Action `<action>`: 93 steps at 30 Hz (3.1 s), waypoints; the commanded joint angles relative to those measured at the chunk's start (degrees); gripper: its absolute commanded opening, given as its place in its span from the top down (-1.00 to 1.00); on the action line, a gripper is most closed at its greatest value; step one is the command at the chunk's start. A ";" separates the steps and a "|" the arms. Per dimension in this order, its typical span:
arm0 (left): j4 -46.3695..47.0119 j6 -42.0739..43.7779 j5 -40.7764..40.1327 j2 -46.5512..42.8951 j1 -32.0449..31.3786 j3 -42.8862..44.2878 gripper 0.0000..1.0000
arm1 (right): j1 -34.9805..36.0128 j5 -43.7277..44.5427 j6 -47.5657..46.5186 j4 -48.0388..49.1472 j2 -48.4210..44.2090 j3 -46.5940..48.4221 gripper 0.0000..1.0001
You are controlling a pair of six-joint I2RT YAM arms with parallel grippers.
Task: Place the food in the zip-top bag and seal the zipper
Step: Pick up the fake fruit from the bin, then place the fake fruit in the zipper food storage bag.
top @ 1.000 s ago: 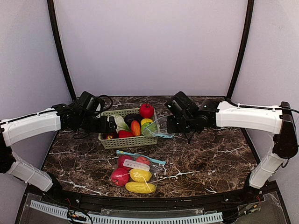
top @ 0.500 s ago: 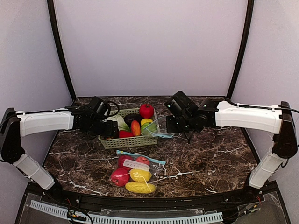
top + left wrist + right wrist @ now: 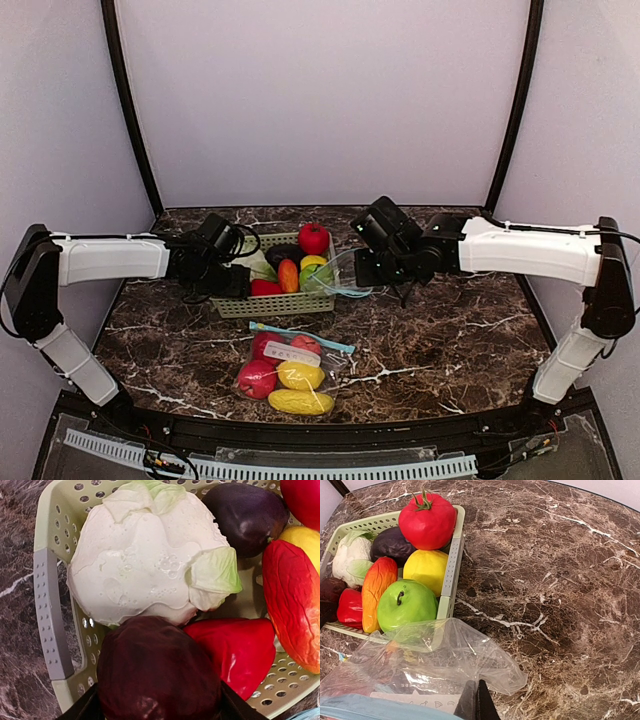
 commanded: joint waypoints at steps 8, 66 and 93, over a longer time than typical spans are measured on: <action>-1.77 1.46 -1.33 -1.96 0.24 0.56 -0.22 | -0.40 -0.62 -0.51 0.47 1.33 1.52 1.00; 22.74 9.96 37.59 -14.20 -19.46 5.79 0.00 | -0.07 -5.52 -2.03 2.81 -0.91 1.53 1.00; 5.00 12.04 21.79 -0.36 -19.50 18.41 0.06 | 0.66 -13.33 -7.15 10.52 -3.16 -1.92 1.00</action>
